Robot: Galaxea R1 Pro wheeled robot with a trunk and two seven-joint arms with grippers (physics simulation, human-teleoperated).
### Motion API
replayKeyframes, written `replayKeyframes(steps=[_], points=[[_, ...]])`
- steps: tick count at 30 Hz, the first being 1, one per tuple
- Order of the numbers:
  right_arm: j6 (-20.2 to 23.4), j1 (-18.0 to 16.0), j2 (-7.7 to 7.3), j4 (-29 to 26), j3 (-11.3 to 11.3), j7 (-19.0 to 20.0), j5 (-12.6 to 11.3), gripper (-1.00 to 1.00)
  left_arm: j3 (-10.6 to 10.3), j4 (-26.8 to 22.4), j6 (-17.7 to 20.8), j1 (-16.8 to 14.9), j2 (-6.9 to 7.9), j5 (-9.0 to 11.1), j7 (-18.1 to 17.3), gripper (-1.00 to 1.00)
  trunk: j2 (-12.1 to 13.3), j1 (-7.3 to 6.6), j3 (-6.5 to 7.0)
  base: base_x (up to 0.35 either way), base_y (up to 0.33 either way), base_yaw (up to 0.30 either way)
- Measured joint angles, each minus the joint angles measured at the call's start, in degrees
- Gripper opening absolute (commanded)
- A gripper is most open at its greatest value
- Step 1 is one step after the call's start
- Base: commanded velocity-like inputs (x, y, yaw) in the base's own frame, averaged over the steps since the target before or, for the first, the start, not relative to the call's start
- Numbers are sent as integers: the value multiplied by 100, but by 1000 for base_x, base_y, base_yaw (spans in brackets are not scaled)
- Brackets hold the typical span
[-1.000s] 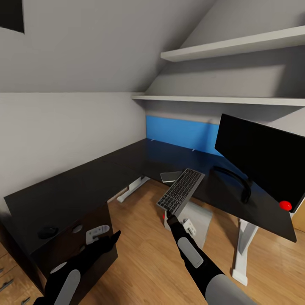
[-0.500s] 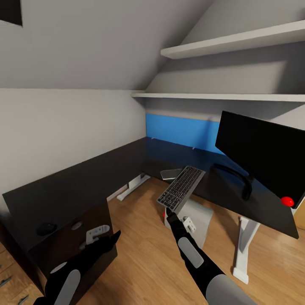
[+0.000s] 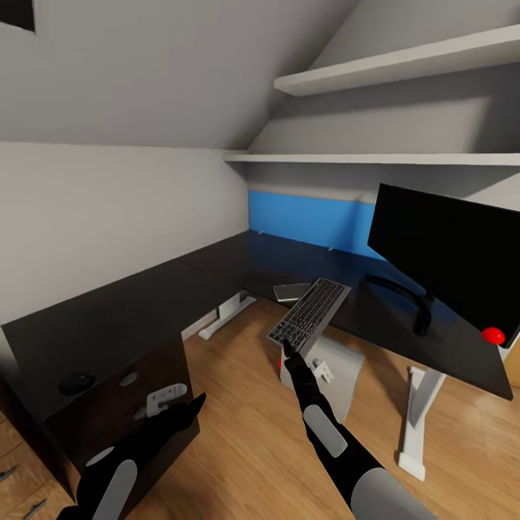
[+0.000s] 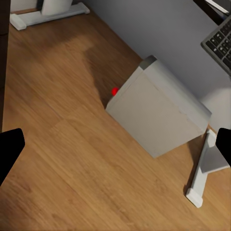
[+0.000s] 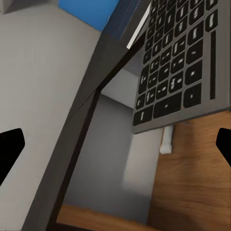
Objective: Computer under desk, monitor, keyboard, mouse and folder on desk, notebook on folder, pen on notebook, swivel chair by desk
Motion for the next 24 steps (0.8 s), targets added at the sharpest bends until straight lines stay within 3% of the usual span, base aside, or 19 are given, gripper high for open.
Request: replayKeyframes(steps=[24], points=[[-9, -4, -10, 7, -10, 27, -9, 100, 0, -8, 4, 0, 0, 0, 0, 100, -963, 527, -431, 0, 0, 0]])
